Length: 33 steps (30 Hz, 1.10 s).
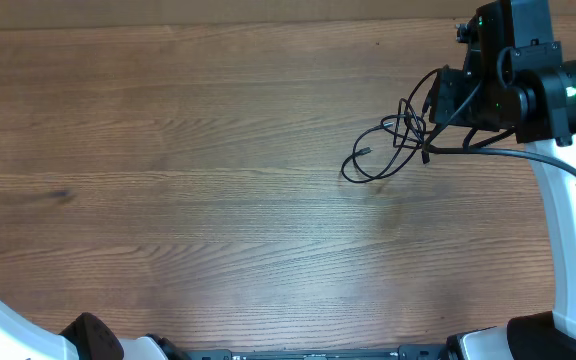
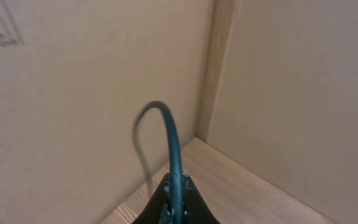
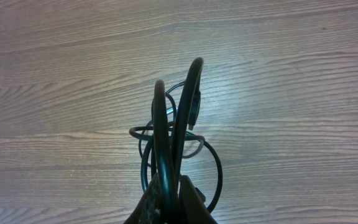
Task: Untangle cables
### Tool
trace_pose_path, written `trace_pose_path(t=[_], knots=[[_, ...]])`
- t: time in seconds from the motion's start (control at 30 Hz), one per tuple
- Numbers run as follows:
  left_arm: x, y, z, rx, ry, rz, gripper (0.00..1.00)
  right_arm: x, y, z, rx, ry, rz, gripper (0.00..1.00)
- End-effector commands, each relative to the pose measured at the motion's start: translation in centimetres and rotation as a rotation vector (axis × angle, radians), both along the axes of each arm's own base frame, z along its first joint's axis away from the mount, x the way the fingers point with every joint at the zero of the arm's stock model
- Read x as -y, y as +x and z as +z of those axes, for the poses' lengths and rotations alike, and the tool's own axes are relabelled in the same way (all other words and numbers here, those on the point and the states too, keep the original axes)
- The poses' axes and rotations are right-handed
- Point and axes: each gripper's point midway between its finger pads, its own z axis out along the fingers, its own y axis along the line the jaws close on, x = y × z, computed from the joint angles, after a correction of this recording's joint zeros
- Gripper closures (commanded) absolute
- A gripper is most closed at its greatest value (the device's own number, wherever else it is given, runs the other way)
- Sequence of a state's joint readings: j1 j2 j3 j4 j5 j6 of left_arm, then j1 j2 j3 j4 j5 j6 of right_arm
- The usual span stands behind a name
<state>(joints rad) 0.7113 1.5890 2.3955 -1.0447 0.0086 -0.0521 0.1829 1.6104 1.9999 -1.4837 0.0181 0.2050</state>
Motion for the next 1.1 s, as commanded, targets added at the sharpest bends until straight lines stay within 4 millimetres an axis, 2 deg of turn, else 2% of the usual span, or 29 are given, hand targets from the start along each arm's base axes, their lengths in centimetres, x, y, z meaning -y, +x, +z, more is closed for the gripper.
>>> trace_pose_path(t=[0.0, 0.3, 0.43, 0.63, 0.83, 1.07], knots=[[-1.1, -0.5, 0.1, -0.013, 0.024, 0.063, 0.96, 0.4, 0.1, 0.6, 0.026, -0.003, -0.009, 0.96], [-6.1, 5.2, -8.0, -0.166, -0.097, 0.059, 0.96, 0.3, 0.0, 0.6, 0.023, 0.004, -0.013, 0.96], [-8.0, 7.6, -10.8, -0.196, -0.125, 0.050, 0.96, 0.3, 0.0, 0.6, 0.023, 0.004, -0.013, 0.96], [-8.9, 11.2, -13.5, -0.182, -0.166, -0.050, 0.96, 0.3, 0.0, 0.6, 0.023, 0.003, -0.013, 0.96], [-10.0, 13.3, -17.8, -0.229, -0.232, -0.085, 0.96, 0.4, -0.1, 0.5, 0.018, 0.002, -0.012, 0.96], [-11.9, 14.6, -22.7, -0.262, -0.315, -0.111, 0.96, 0.4, -0.2, 0.5, 0.013, 0.001, -0.012, 0.96]])
